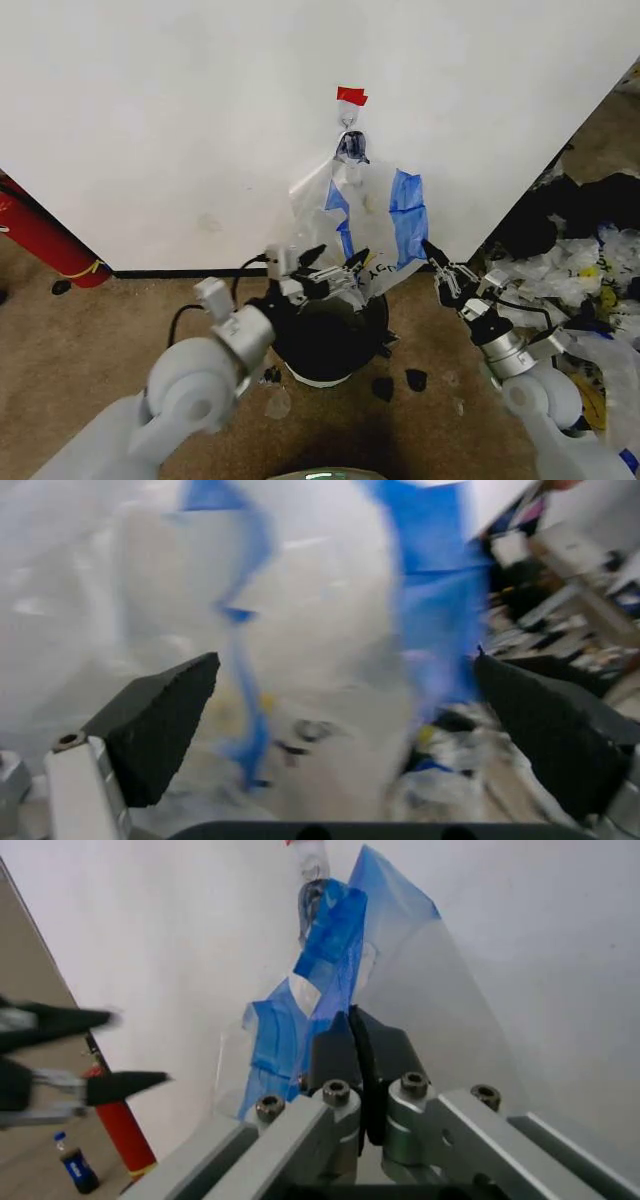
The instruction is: Pick up the garbage bag from the wall and place it over the trash bin.
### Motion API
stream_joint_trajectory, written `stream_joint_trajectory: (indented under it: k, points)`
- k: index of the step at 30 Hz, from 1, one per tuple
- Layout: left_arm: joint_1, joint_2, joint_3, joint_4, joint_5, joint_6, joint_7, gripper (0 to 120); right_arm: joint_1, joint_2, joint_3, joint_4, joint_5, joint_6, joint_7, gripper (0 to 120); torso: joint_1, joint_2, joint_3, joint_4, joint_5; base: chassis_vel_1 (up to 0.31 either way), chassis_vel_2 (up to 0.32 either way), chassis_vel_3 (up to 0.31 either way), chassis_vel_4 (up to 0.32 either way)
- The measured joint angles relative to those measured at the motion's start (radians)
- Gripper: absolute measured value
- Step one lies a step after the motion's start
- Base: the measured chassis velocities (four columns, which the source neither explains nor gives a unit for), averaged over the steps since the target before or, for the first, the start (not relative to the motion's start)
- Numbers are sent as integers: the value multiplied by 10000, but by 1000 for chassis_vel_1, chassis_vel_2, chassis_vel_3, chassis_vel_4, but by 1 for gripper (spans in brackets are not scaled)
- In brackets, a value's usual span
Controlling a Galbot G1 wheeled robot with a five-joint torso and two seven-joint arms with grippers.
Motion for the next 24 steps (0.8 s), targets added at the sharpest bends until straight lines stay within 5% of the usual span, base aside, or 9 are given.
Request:
stream_joint_trajectory:
  k: [24]
  points:
    - [-984, -703, 773, 1609, -477, 204, 81, 100, -135, -36, 61, 253, 296, -41, 206, 0, 0, 0, -2, -1, 1, 0, 0, 0, 0]
